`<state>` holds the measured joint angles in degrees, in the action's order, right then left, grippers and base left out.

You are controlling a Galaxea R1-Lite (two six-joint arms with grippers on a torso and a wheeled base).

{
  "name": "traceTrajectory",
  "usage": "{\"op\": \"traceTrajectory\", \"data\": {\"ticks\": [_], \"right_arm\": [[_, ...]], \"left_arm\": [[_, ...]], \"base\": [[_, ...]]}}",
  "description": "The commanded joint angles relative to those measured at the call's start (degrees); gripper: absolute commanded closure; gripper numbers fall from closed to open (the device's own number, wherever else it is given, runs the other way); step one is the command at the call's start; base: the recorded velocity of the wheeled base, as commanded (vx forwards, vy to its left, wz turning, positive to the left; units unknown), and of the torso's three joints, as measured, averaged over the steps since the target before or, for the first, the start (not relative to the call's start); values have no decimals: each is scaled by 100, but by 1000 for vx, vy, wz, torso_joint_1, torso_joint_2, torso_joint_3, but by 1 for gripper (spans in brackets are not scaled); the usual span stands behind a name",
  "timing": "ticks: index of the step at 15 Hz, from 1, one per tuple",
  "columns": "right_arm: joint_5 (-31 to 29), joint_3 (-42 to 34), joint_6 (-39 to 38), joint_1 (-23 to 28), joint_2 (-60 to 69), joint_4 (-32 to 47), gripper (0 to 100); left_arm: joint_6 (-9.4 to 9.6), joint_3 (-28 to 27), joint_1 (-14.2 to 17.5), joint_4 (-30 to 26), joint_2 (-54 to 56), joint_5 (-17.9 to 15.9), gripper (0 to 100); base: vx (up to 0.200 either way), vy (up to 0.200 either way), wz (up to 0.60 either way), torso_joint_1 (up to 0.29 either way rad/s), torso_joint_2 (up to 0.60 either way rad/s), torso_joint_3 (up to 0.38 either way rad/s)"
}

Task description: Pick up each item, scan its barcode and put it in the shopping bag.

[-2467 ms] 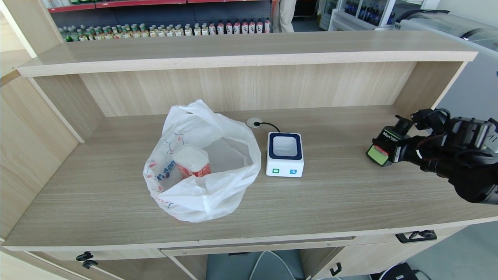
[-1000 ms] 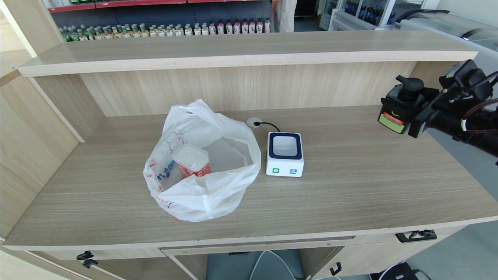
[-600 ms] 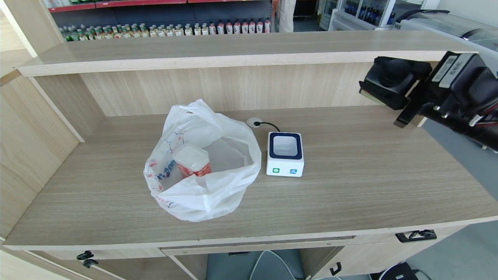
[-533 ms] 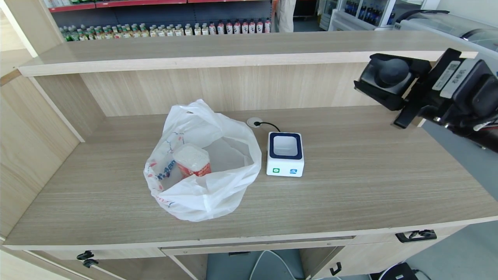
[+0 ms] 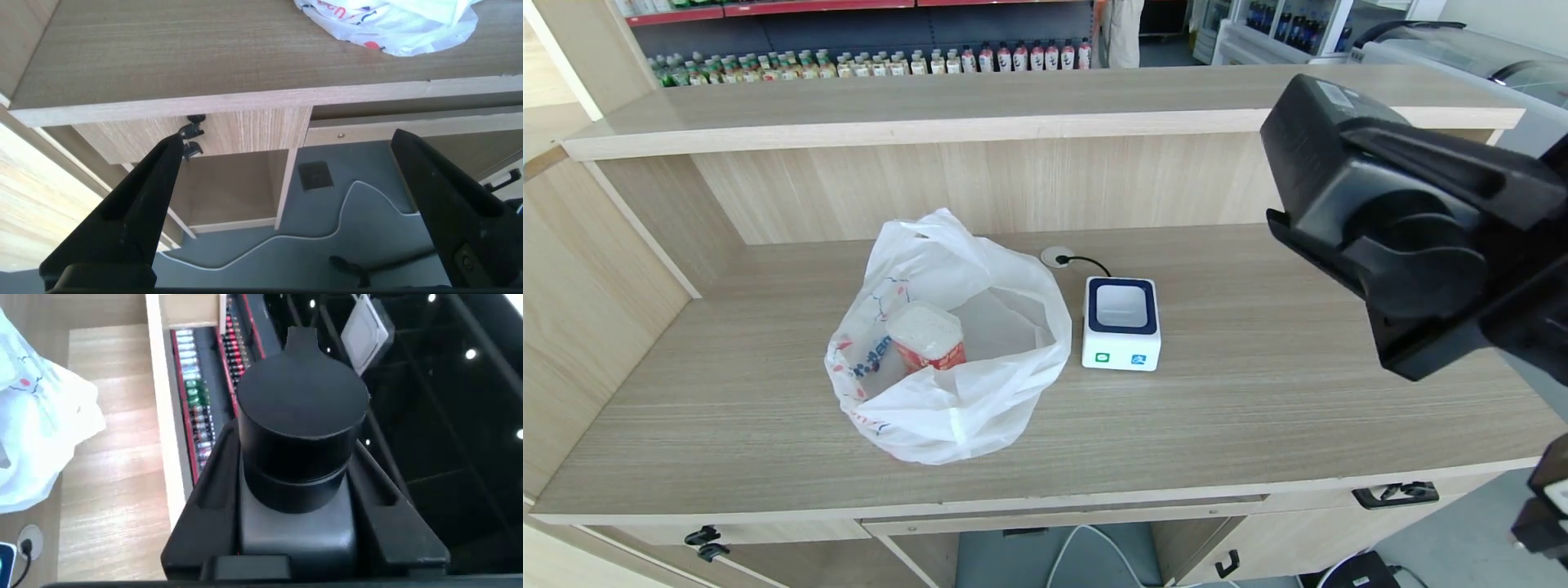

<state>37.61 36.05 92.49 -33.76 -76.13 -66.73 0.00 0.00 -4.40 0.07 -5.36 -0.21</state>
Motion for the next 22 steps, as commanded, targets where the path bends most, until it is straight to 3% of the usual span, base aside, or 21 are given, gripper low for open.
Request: {"op": "traceTrajectory", "data": {"ticks": [1, 6, 12, 16, 22], "right_arm": [[291, -485, 428, -237, 406, -7, 100], [572, -994, 1421, -641, 714, -24, 100], [581, -1557, 2440, -1625, 1004, -587, 100], [607, -1794, 2871, -1907, 1144, -560, 100], [722, -1785, 2941, -1924, 1197, -332, 100]], "left_arm": [[0, 0, 1, 1, -9, 3, 0], [0, 0, 1, 1, -9, 3, 0], [0, 0, 1, 1, -9, -6, 0], [0, 0, 1, 1, -9, 3, 0], [0, 0, 1, 1, -9, 3, 0]], "base": [[0, 0, 0, 0, 0, 0], [0, 0, 0, 0, 0, 0], [0, 0, 0, 0, 0, 0], [0, 0, 0, 0, 0, 0], [0, 0, 0, 0, 0, 0]]}}
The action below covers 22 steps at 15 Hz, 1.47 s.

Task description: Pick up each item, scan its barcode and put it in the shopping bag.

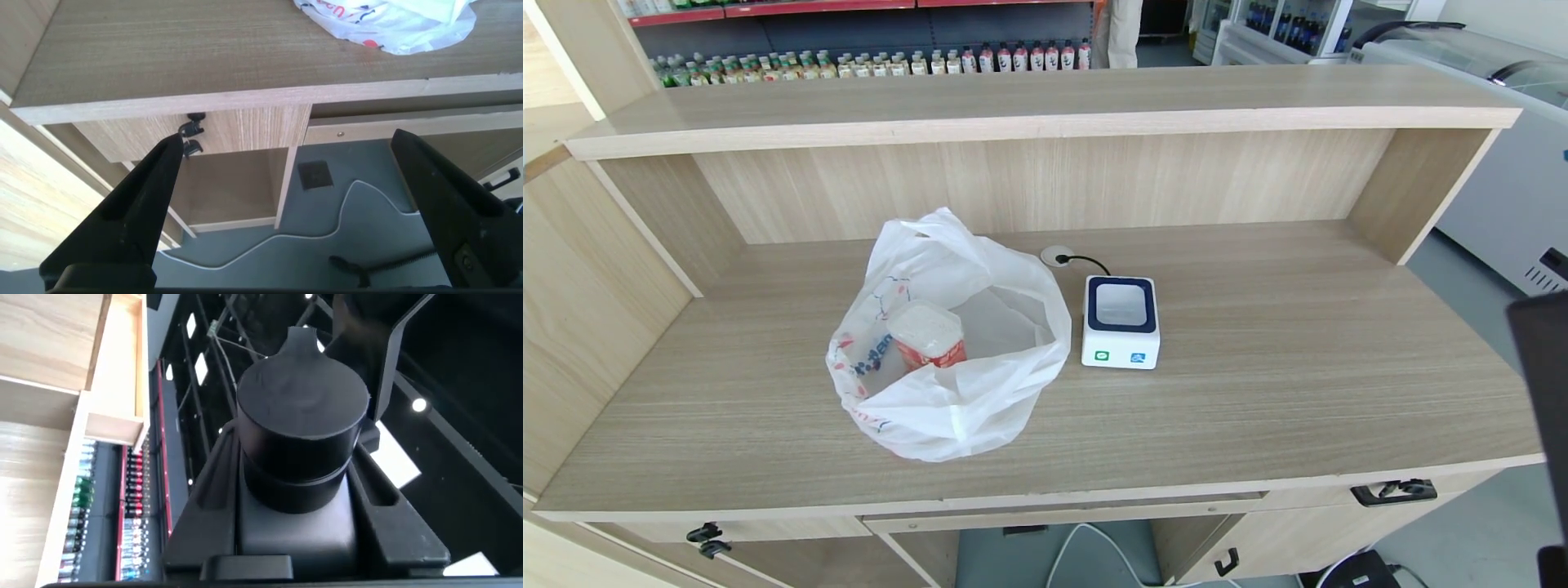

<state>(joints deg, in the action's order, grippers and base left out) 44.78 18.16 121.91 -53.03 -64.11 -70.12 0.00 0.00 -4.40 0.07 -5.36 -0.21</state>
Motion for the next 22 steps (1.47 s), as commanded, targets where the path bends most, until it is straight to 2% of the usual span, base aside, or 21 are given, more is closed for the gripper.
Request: {"op": "traceTrajectory", "data": {"ticks": [1, 8, 10, 12, 13, 14, 15, 16, 17, 19, 20, 22], "right_arm": [[5, 21, -9, 12, -5, 51, 100], [-30, 91, -79, 21, -31, 69, 100], [-347, 601, -800, 363, -110, 341, 100], [-1982, 1260, -2505, 1014, -242, 1062, 100], [-2562, 1392, -3182, 1119, -295, 1352, 100], [-3792, 1787, -4614, 1181, -313, 2011, 100], [-4469, 2068, -5467, 1339, -321, 2521, 100], [-4776, 2209, -5862, 1418, -321, 2776, 100], [-5427, 2455, -6653, 1550, -348, 3321, 100], [-6060, 2833, -7488, 1699, -462, 3716, 100], [-6148, 3475, -8613, 1945, -743, 4340, 100], [-5849, 4318, -9826, 2719, -1174, 5377, 100]], "left_arm": [[0, 0, 1, 1, -9, -6, 0], [0, 0, 1, 1, -9, 3, 0], [0, 0, 1, 1, -9, 3, 0], [0, 0, 1, 1, -9, -6, 0], [0, 0, 1, 1, -9, 3, 0], [0, 0, 1, 1, -9, 3, 0], [0, 0, 1, 1, -9, -6, 0], [0, 0, 1, 1, -9, 3, 0], [0, 0, 1, 1, -9, 3, 0], [0, 0, 1, 1, -9, 3, 0], [0, 0, 1, 1, -9, -6, 0], [0, 0, 1, 1, -9, 3, 0]], "base": [[0, 0, 0, 0, 0, 0], [0, 0, 0, 0, 0, 0], [0, 0, 0, 0, 0, 0], [0, 0, 0, 0, 0, 0], [0, 0, 0, 0, 0, 0], [0, 0, 0, 0, 0, 0], [0, 0, 0, 0, 0, 0], [0, 0, 0, 0, 0, 0], [0, 0, 0, 0, 0, 0], [0, 0, 0, 0, 0, 0], [0, 0, 0, 0, 0, 0], [0, 0, 0, 0, 0, 0]]}}
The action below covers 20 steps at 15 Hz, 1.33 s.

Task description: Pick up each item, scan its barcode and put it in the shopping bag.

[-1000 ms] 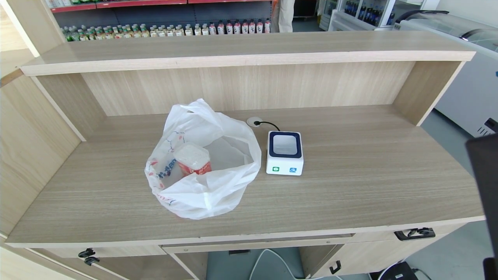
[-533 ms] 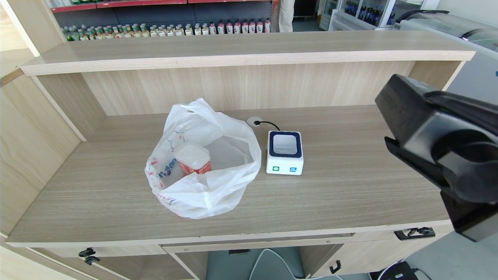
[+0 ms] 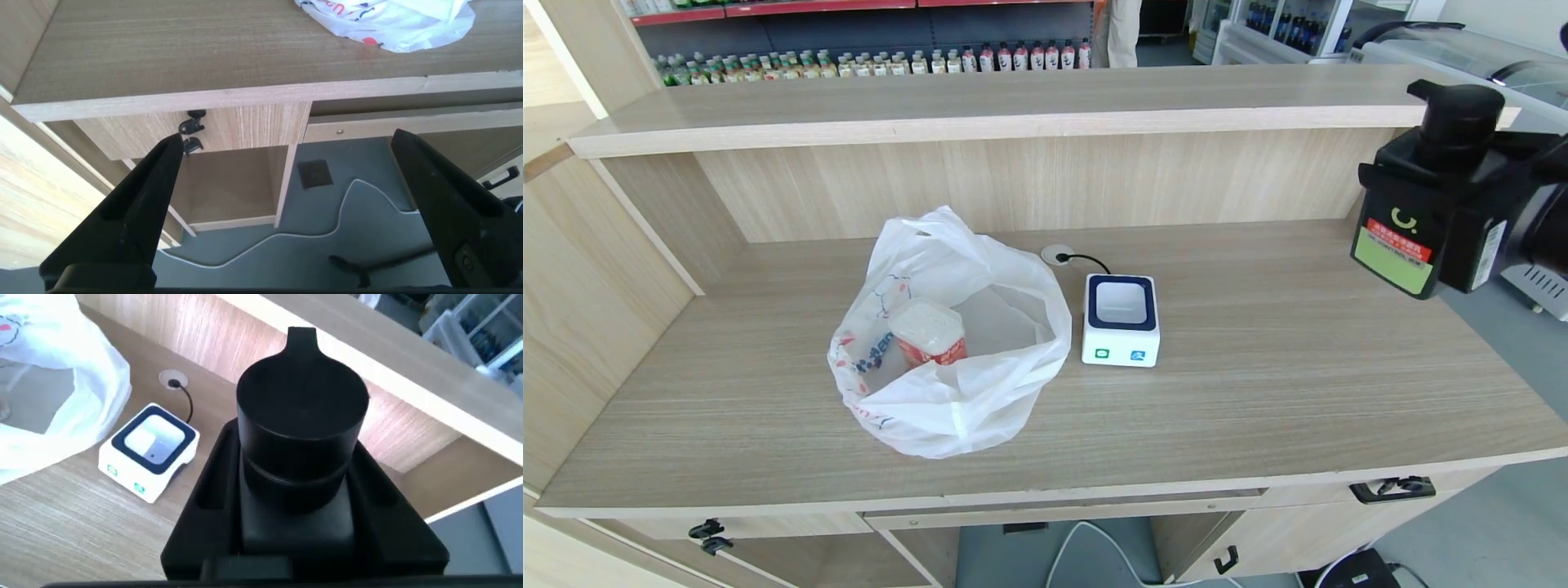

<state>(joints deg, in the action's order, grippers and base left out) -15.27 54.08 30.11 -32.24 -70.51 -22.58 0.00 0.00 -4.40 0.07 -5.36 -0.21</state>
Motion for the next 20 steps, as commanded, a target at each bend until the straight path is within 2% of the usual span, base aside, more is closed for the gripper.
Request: {"op": "traceTrajectory", "data": {"ticks": [1, 2, 3, 4, 7, 9, 10, 12, 15, 20], "right_arm": [[666, 956, -1157, 1027, -701, 974, 100], [1097, 1061, -1464, 1300, -824, 1089, 100], [1097, 1061, -1464, 1300, -824, 1089, 100], [2011, 1166, -1948, 1853, -1140, 1080, 100], [2732, 1527, -2721, 2214, -1589, 843, 100], [3786, 1755, -2721, 2460, -1650, 816, 100], [4111, 1817, -2721, 2530, -1650, 825, 100], [4305, 1764, -2712, 2574, -1615, 825, 100], [4314, 1729, -2422, 2759, -1527, 895, 100], [4340, 1711, -2413, 2785, -1527, 895, 100]], "left_arm": [[0, 0, 1, 1, -9, 3, 0], [0, 0, 1, 1, -9, 3, 0], [0, 0, 1, 1, -9, 3, 0], [0, 0, 1, 1, -9, -6, 0], [0, 0, 9, 1, -9, -6, 0], [0, 0, 1, 1, -9, 3, 0], [0, 0, 1, 1, -9, -6, 0], [0, 0, 1, 1, -9, 3, 0], [0, 0, 1, 1, -9, 3, 0], [0, 0, 1, 1, -9, 3, 0]], "base": [[0, 0, 0, 0, 0, 0], [0, 0, 0, 0, 0, 0], [0, 0, 0, 0, 0, 0], [0, 0, 0, 0, 0, 0], [0, 0, 0, 0, 0, 0], [0, 0, 0, 0, 0, 0], [0, 0, 0, 0, 0, 0], [0, 0, 0, 0, 0, 0], [0, 0, 0, 0, 0, 0], [0, 0, 0, 0, 0, 0]]}}
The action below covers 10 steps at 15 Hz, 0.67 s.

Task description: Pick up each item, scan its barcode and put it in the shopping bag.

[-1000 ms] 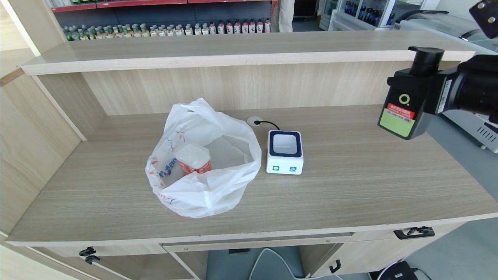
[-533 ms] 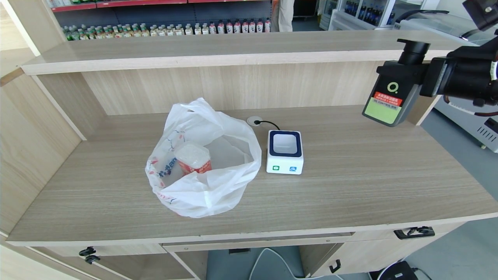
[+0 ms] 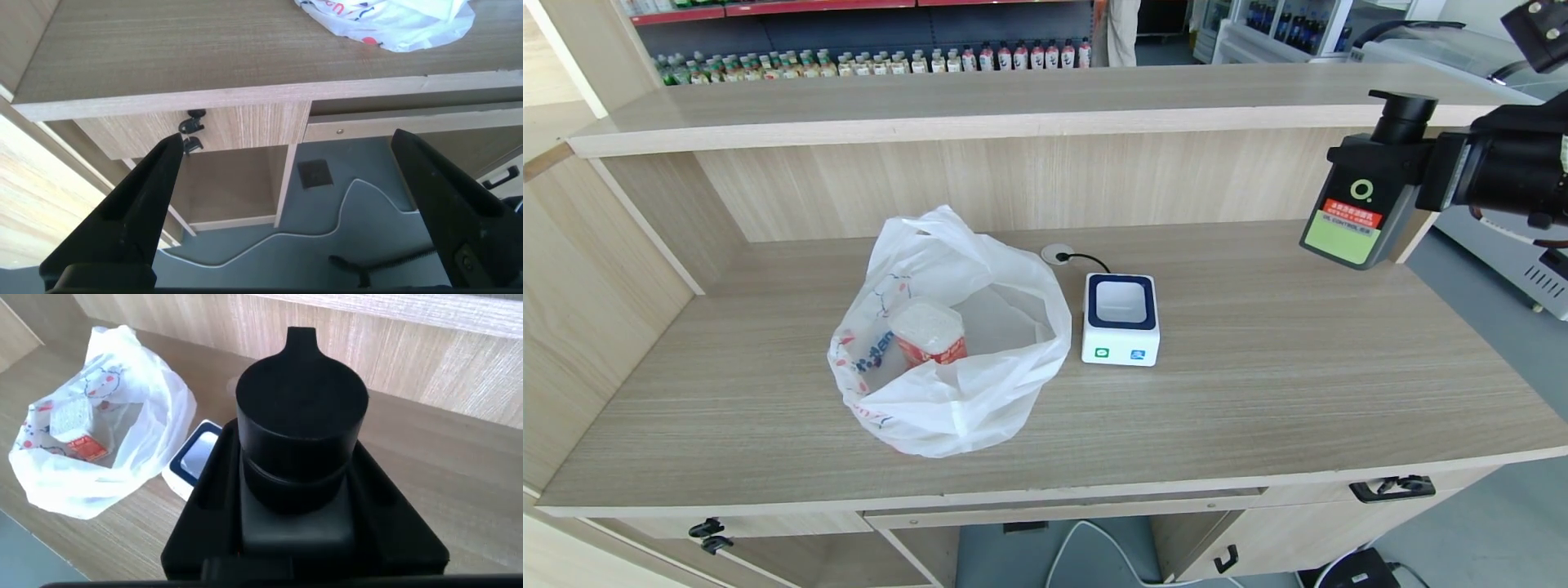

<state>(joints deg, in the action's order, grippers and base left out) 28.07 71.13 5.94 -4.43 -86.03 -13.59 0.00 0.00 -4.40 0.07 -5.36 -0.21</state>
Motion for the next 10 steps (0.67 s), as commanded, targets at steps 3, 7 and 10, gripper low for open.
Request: {"op": "traceTrajectory", "data": {"ticks": [3, 7, 10], "right_arm": [[58, -12, 83, -6, 16, -3, 100], [172, 15, 101, 3, -63, -47, 100], [313, 67, 109, -6, -160, -73, 100]], "left_arm": [[0, 0, 1, 1, -9, 3, 0], [0, 0, 1, 1, -9, -6, 0], [0, 0, 1, 1, -9, 3, 0]], "base": [[0, 0, 0, 0, 0, 0], [0, 0, 0, 0, 0, 0], [0, 0, 600, 1, 2, 6]]}}
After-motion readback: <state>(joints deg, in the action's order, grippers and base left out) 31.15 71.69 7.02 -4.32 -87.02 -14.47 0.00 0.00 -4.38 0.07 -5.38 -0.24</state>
